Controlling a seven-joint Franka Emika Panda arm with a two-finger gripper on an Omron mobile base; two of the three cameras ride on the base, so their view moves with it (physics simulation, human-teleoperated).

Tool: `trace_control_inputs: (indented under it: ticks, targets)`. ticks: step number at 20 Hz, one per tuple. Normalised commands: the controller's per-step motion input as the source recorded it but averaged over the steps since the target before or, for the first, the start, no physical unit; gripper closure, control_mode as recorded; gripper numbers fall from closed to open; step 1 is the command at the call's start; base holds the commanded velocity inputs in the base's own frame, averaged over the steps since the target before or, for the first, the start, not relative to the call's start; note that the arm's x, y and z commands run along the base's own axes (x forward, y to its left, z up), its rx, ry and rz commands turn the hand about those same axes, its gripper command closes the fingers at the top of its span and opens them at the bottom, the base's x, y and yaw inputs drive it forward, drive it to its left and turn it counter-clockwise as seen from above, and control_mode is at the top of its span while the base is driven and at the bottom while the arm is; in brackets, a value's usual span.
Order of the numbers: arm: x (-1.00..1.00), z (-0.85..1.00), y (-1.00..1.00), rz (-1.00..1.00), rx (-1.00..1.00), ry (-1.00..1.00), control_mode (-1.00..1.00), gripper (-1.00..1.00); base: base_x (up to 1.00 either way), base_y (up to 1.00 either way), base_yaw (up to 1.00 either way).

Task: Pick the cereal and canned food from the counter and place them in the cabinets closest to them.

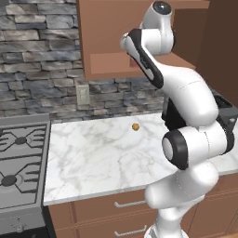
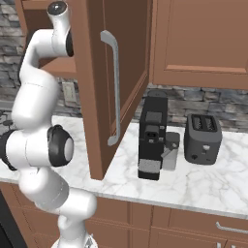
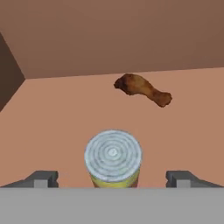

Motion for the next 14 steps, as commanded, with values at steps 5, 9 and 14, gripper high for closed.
trace_control_inputs:
  ticks: [5,9,14]
  targets:
    - [-0.93,-0.05,0.0,0.12,-0.03,-0.06,-1.0,-1.0,0.0,0.0,0.0]
    - [-0.97,-0.22,0.0,0.15,-0.07,0.0,-1.0,-1.0,0.0,0.0,0.0]
    - [-1.0,-0.47,0.0,0.12,-0.06,0.0,-1.0,-1.0,0.0,0.0,0.0]
